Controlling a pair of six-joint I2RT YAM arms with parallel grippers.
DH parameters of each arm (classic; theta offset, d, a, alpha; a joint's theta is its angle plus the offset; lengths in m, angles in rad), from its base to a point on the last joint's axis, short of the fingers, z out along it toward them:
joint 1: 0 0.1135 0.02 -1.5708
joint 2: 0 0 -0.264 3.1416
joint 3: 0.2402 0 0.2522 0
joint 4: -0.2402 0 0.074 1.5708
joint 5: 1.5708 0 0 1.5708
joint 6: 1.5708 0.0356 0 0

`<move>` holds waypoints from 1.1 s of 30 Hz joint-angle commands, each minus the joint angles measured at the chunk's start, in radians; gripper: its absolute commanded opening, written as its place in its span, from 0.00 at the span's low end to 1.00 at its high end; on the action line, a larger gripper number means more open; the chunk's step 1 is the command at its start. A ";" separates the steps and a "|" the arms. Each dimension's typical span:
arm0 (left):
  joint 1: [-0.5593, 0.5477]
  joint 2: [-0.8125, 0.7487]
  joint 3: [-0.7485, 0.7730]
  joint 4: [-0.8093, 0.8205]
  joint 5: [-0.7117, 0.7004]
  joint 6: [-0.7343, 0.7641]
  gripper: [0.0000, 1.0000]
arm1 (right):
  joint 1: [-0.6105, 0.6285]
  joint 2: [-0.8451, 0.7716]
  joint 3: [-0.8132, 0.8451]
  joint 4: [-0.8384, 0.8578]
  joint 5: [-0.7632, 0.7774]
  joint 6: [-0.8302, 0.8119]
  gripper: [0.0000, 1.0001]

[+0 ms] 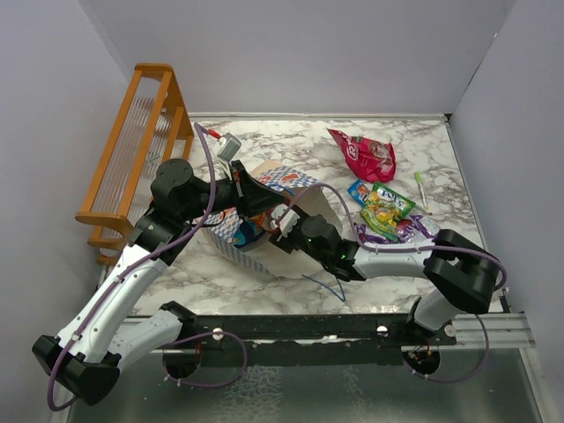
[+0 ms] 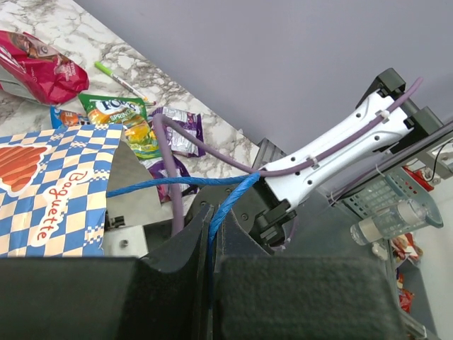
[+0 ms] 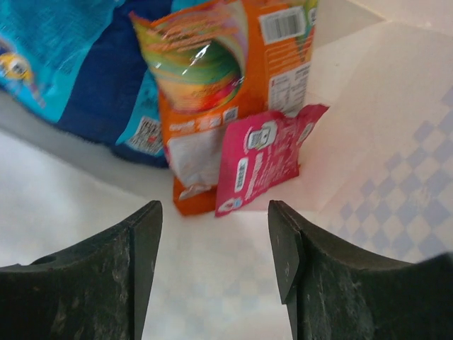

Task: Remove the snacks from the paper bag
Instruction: Take out the snack from the paper bag.

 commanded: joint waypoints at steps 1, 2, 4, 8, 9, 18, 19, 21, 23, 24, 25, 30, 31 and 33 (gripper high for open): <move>-0.007 -0.019 0.024 0.014 0.014 0.006 0.00 | 0.006 0.102 0.099 0.156 0.163 0.006 0.62; -0.007 -0.019 0.024 0.014 0.013 0.007 0.00 | 0.006 0.126 0.108 0.169 0.172 0.000 0.62; -0.007 -0.017 0.022 0.016 0.012 0.005 0.00 | 0.006 0.175 0.134 0.205 0.190 -0.024 0.62; -0.007 -0.015 0.027 0.015 0.015 0.005 0.00 | 0.005 0.276 0.183 0.251 0.231 -0.055 0.62; -0.007 -0.014 0.028 0.012 0.015 0.007 0.00 | 0.005 0.296 0.193 0.261 0.239 -0.060 0.62; -0.008 -0.023 0.033 -0.012 0.007 0.020 0.00 | -0.001 0.452 0.292 0.303 0.376 -0.101 0.57; -0.007 -0.022 0.033 -0.011 0.006 0.020 0.00 | -0.003 0.461 0.297 0.307 0.385 -0.103 0.55; -0.007 -0.023 0.035 -0.014 0.007 0.022 0.00 | -0.004 0.470 0.298 0.320 0.385 -0.113 0.49; -0.008 -0.023 0.036 -0.018 0.008 0.024 0.00 | -0.004 0.468 0.302 0.311 0.382 -0.118 0.41; -0.007 -0.023 0.036 -0.017 0.008 0.025 0.00 | -0.005 0.460 0.301 0.303 0.377 -0.119 0.35; -0.007 -0.024 0.036 -0.019 0.007 0.025 0.00 | -0.004 0.451 0.298 0.295 0.371 -0.116 0.29; -0.007 -0.024 0.030 -0.013 0.007 0.023 0.00 | -0.004 0.384 0.271 0.246 0.336 -0.100 0.07; -0.007 -0.024 0.028 -0.010 0.007 0.021 0.00 | -0.004 0.368 0.264 0.234 0.330 -0.098 0.04; -0.007 -0.024 0.021 0.000 0.009 0.017 0.00 | -0.004 0.330 0.246 0.214 0.317 -0.084 0.01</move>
